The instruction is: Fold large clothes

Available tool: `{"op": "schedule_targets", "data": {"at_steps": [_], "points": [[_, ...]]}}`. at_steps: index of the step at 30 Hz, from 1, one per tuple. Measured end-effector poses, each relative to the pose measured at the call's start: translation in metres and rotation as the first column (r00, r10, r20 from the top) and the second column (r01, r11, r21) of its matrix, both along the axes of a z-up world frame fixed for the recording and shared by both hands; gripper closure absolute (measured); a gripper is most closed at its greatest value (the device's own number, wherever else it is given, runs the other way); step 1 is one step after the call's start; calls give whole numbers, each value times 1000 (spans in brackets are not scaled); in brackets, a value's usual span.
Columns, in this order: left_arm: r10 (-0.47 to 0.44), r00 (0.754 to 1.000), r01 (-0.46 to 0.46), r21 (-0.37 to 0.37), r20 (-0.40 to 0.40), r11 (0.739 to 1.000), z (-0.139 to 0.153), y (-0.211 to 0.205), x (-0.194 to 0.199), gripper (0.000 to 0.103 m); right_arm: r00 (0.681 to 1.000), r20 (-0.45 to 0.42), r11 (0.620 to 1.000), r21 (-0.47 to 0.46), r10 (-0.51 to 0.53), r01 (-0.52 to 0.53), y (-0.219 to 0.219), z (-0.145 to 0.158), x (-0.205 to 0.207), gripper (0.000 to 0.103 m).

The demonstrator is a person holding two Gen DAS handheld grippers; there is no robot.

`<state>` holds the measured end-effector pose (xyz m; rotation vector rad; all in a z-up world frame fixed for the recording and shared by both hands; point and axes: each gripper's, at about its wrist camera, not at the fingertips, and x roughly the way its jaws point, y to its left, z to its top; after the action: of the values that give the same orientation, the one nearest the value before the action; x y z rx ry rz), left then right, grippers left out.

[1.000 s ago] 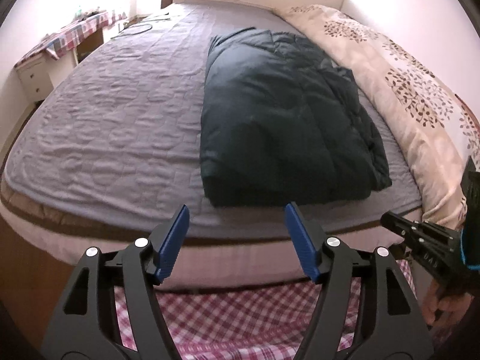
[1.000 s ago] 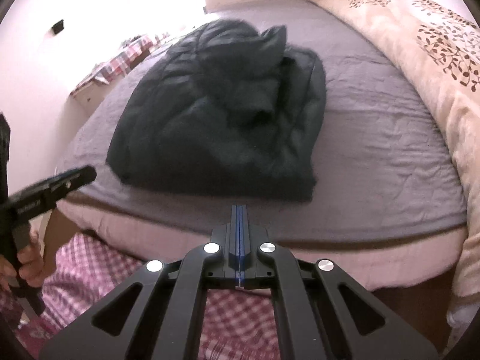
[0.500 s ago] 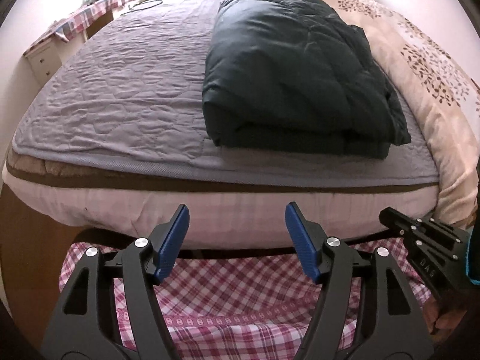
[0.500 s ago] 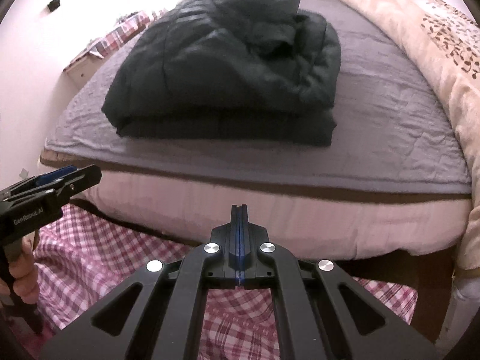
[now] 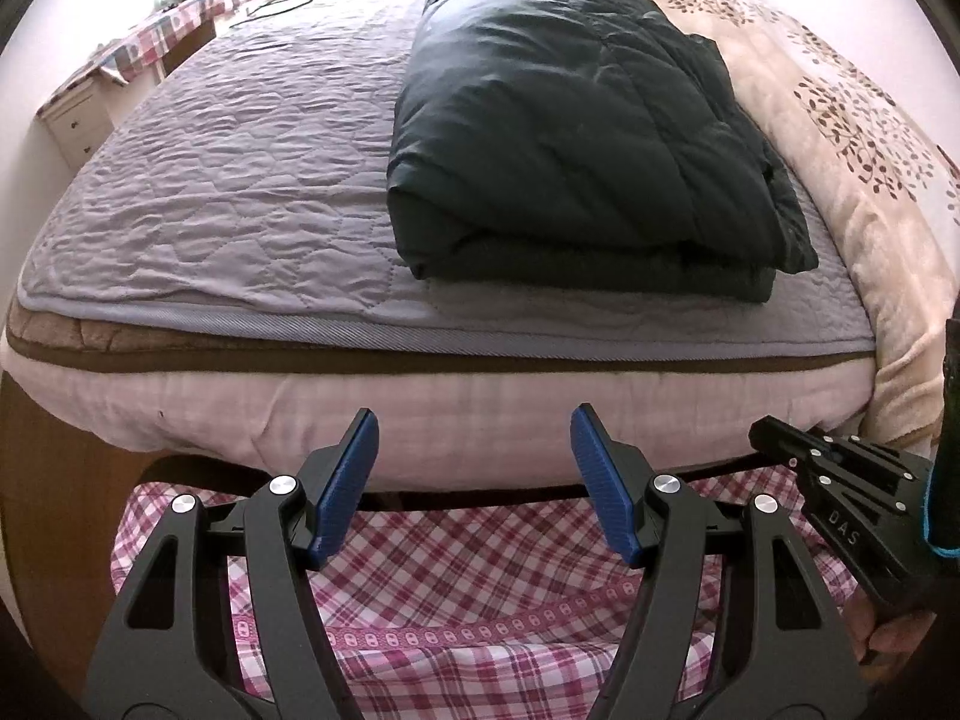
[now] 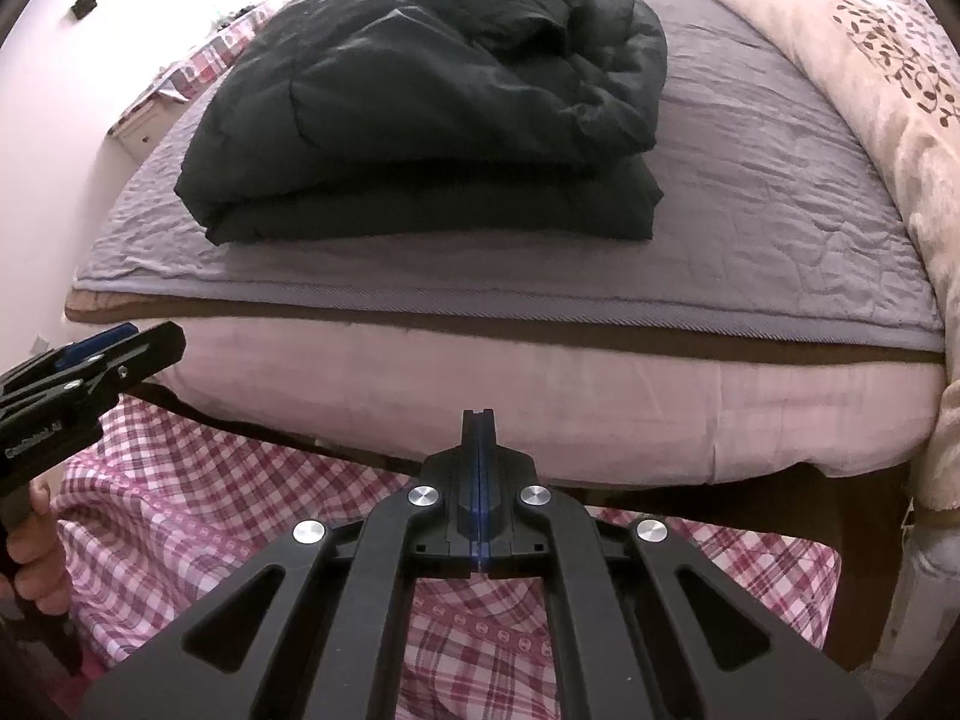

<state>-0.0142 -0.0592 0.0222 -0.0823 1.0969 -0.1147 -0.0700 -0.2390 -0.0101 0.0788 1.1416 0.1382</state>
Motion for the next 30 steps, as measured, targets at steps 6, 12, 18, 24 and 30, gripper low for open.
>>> {"op": "schedule_targets", "data": {"at_steps": [6,12,18,24,30], "points": [[-4,1000,4,1,-4,1000,-1,-2,0,37,1000,-8,1000,1,-3,3,-1,-2,1,103],[-3,1000,3,1,-8,1000,-2,-2,0,37,1000,-16,1000,3,-5,5,-2,-2,2,103],[-4,1000,4,-1,-12,1000,-4,-2,0,37,1000,-28,1000,8,-11,11,-4,-4,2,103],[-2,1000,2,-3,-18,1000,-5,-2,0,37,999,-31,1000,8,-11,11,-5,-5,3,103],[-2,1000,2,-4,-19,1000,-5,-2,0,37,999,-35,1000,7,-11,11,-4,-5,1,103]]}}
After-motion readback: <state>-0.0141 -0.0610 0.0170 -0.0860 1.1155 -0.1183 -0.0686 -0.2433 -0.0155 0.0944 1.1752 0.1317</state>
